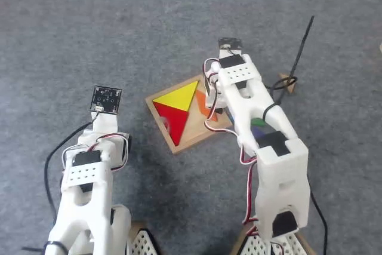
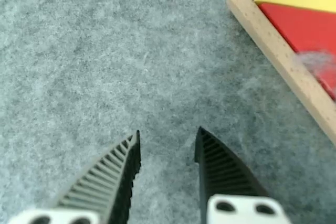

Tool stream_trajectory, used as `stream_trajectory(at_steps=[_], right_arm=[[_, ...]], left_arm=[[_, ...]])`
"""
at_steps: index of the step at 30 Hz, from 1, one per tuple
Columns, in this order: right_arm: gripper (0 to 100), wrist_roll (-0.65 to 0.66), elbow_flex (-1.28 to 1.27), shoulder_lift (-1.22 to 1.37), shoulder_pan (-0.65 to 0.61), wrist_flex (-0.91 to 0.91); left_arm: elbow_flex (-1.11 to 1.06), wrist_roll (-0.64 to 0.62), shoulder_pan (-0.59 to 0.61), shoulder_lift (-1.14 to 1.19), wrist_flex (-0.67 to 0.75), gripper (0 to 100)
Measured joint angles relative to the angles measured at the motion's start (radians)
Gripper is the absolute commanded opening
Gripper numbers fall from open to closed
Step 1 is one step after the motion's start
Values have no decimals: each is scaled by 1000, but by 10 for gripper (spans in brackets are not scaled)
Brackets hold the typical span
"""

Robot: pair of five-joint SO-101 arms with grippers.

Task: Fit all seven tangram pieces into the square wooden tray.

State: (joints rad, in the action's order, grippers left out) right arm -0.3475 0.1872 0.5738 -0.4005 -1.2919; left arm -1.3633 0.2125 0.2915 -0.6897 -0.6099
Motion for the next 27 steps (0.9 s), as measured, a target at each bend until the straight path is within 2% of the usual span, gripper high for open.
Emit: stream_trajectory(at_steps=[13,27], right_arm=[[329,-12,2,23,-138,0],[329,-6,129,43,-61,0]], left_arm=[[0,0,0,0,0,170],[0,0,0,0,0,170]])
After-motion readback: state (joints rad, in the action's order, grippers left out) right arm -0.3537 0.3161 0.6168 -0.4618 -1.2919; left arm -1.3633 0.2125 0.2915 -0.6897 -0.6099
